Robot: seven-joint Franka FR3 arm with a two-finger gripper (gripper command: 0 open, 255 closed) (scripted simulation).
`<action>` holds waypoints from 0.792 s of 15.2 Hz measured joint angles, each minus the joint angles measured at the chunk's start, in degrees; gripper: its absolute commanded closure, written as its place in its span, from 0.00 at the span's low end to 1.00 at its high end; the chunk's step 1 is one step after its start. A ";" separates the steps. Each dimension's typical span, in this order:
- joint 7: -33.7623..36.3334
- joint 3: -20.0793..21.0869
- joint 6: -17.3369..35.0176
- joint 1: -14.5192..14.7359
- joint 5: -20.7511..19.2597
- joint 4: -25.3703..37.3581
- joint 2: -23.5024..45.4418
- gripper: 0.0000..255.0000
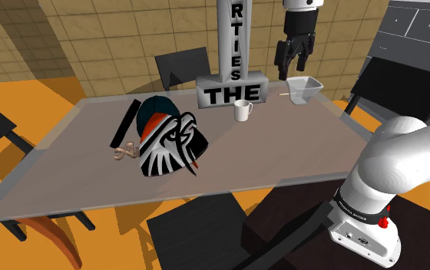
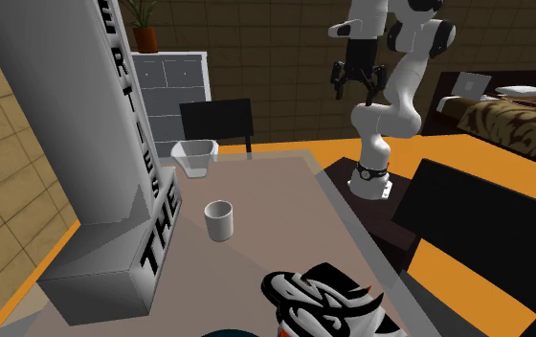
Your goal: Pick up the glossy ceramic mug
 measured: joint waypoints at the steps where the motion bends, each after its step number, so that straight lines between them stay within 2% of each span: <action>1: 0.00 0.00 0.00 0.00 0.00 0.00 0.00 0.00; 4: -0.90 -0.86 3.68 -0.36 -0.73 -1.43 2.04 0.00; 12: -3.61 -3.63 18.00 -1.52 -2.67 -2.80 13.87 0.00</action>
